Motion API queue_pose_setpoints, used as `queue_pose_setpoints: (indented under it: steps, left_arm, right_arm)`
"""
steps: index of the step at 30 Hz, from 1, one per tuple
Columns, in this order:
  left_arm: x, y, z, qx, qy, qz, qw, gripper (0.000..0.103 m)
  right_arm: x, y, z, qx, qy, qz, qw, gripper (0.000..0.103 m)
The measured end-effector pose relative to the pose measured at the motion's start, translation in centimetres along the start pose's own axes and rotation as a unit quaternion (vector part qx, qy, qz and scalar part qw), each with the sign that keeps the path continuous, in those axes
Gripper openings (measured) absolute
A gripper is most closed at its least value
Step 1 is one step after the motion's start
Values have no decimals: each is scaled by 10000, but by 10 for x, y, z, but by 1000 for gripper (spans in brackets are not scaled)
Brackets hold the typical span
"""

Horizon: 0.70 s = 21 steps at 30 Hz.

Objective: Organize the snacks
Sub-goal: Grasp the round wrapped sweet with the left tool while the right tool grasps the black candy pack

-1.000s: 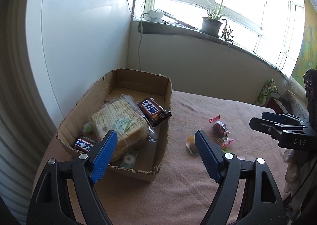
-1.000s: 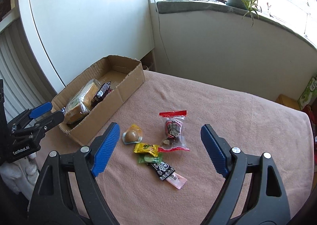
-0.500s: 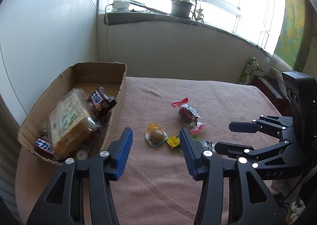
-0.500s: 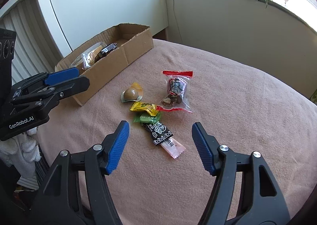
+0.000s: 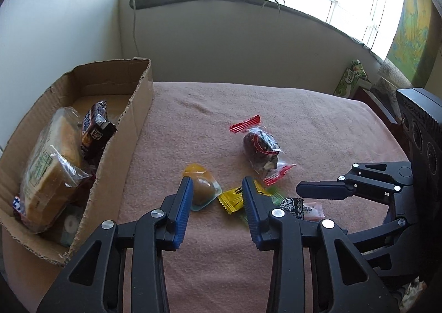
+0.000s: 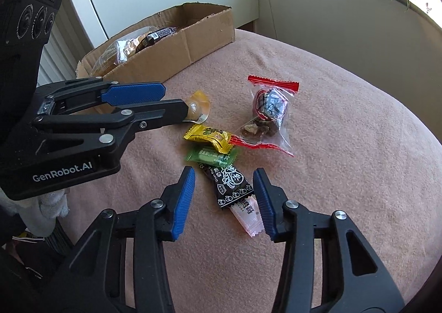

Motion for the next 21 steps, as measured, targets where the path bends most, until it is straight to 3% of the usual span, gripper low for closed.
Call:
queue_pose_setpoints:
  steps: [8, 21]
  left_arm:
    - [-5, -1, 21, -131, -157, -2, 9998, 30]
    - [-12, 3, 34, -258, -158, -76, 9995, 25]
  right_arm:
    - [3, 1, 5, -56, -104, -73, 9999, 40]
    - [5, -6, 16, -202, -83, -260, 9994, 40]
Point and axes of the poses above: each gripper's, at about its wrist camera, not at the fingertips, and z roughly the way its jaws point, x to its right, y to its underside, the point moved 6 cm from there along z, roughly the way its jaws point, and after that the axes turned 3 degrees about -z, right-handed, at the moved point
